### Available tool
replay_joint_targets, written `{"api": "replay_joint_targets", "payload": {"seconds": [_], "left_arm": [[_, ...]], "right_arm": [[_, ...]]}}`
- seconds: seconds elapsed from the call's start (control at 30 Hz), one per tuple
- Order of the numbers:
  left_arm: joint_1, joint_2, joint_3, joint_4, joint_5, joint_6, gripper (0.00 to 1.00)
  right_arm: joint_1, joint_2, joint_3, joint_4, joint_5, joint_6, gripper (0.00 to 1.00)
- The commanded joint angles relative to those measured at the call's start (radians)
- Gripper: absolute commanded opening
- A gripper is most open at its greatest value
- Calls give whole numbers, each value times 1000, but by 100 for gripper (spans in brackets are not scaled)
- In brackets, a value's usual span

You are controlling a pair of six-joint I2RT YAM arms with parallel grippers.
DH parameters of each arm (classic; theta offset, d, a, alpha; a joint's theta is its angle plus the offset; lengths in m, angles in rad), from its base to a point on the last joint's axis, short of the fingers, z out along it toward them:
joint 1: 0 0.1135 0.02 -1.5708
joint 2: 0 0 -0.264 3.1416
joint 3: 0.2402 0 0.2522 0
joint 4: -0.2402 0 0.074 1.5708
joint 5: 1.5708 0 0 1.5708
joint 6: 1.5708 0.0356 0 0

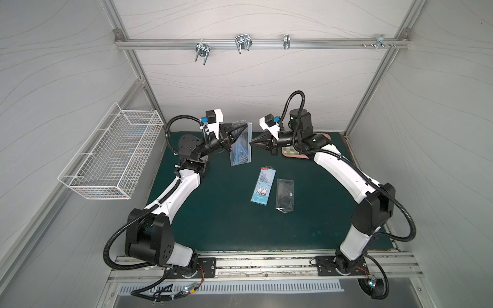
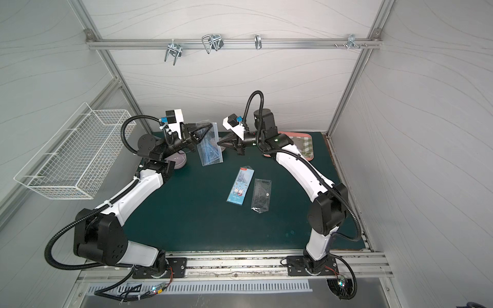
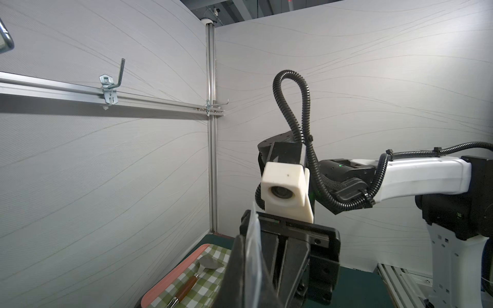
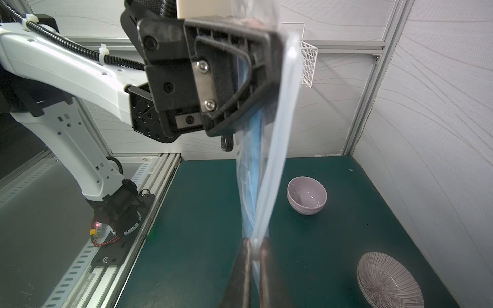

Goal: Open the ruler set and take out the ruler
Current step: Open the ruler set bag.

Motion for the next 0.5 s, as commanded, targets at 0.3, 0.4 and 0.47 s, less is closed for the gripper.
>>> {"api": "replay_joint_targets", "payload": {"seconds": [0.3, 0.4, 0.47], "left_arm": [[35, -42, 138, 224, -108, -49, 0], [40, -41, 147, 232, -114, -58, 0], [45, -39, 153, 237, -118, -64, 0]], "right_arm": [[12, 25, -51, -98, 4, -3, 0], [10, 24, -60, -93, 4, -3, 0], [11, 26, -64, -93, 4, -3, 0]]}}
